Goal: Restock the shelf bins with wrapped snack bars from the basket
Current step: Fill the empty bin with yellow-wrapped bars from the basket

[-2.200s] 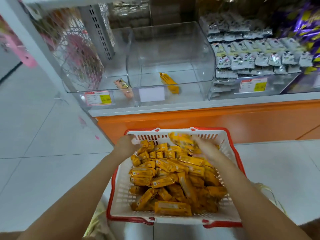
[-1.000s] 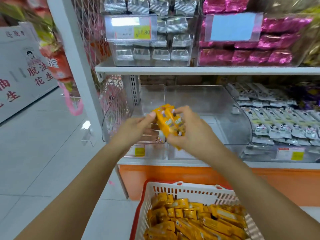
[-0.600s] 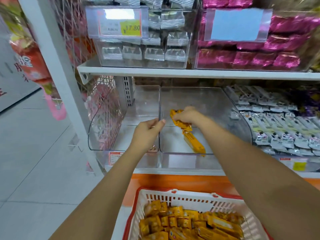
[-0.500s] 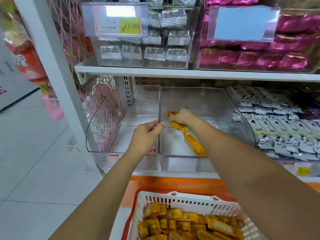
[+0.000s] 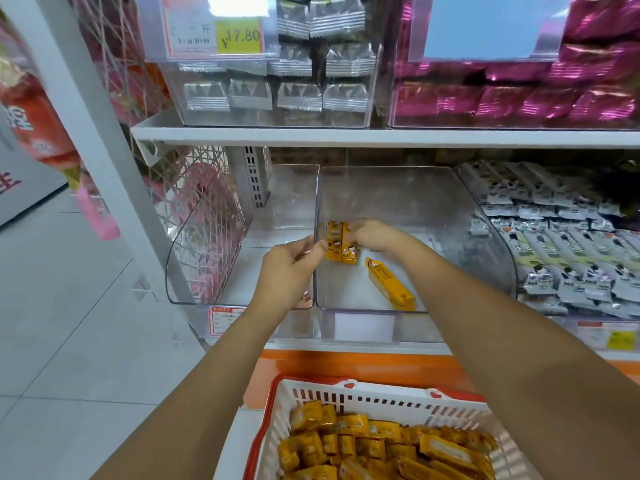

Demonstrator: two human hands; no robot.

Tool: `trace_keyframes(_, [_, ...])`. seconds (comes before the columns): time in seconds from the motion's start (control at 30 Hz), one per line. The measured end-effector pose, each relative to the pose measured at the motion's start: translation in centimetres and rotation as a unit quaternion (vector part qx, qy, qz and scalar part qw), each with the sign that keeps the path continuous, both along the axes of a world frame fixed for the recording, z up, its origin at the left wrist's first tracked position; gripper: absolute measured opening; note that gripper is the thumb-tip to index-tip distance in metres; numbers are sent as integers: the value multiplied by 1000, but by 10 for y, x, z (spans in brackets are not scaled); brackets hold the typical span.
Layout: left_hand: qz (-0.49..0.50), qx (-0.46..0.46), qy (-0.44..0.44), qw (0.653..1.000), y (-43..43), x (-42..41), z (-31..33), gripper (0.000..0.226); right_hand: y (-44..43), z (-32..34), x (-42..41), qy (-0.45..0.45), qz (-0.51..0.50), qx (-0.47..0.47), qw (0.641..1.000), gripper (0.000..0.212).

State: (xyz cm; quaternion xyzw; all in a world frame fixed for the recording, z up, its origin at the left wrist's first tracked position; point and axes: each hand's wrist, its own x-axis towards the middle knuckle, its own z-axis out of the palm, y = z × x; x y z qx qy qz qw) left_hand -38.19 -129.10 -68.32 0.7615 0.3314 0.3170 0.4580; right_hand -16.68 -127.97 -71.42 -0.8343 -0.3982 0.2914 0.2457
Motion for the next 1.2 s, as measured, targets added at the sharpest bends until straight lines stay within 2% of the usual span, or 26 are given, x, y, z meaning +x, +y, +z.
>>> trace_keyframes(0.03, [-2,1,0,1000,-1,0,1,33,-8,2,4,4,3,5,1000,29])
trace_keyframes(0.1, [-3,1,1,1000,-3,0,3,34,-23,6,7,-53,4,-27,998,36])
trace_keyframes(0.13, [-4,-4,0,1000,-3,0,3,33,-29,7,7,-77,-2,-61,995,37])
trace_keyframes(0.2, [-4,-15,1,1000,-3,0,3,26,-43,13,7,-43,-12,-160,986,40])
trace_keyframes(0.27, [-3,-23,3,1000,-3,-1,3,21,-55,18,5,-31,25,-262,964,43])
trace_keyframes(0.37, [0,-23,0,1000,-3,-1,4,20,-61,18,-2,-79,56,-321,942,37])
trace_keyframes(0.47, [3,-26,-4,1000,-4,-1,6,20,-59,16,1,-207,24,-252,945,34])
trace_keyframes(0.53, [0,-19,0,1000,-6,-1,7,19,-54,12,7,-248,-16,-206,946,35])
trace_keyframes(0.63, [-1,-9,2,1000,-6,0,8,19,-45,6,14,-210,-74,-161,962,39])
trace_keyframes(0.77, [-8,-16,-12,1000,-4,1,5,15,-32,-4,13,-149,-100,-74,981,43])
trace_keyframes(0.87, [-10,-12,-12,1000,-3,3,3,17,-26,-6,16,9,-119,-1,993,30])
trace_keyframes(0.93, [-6,-8,-10,1000,-1,3,2,24,-30,2,14,126,-150,62,979,16])
trace_keyframes(1.0, [-2,-5,-14,1000,0,3,1,24,-36,5,10,197,-172,93,961,23])
trace_keyframes(1.07, [9,3,-12,1000,0,3,-2,21,-41,7,7,205,-167,88,960,28])
trace_keyframes(1.2, [47,31,-19,998,-3,3,-7,28,-50,22,0,79,-112,64,988,33])
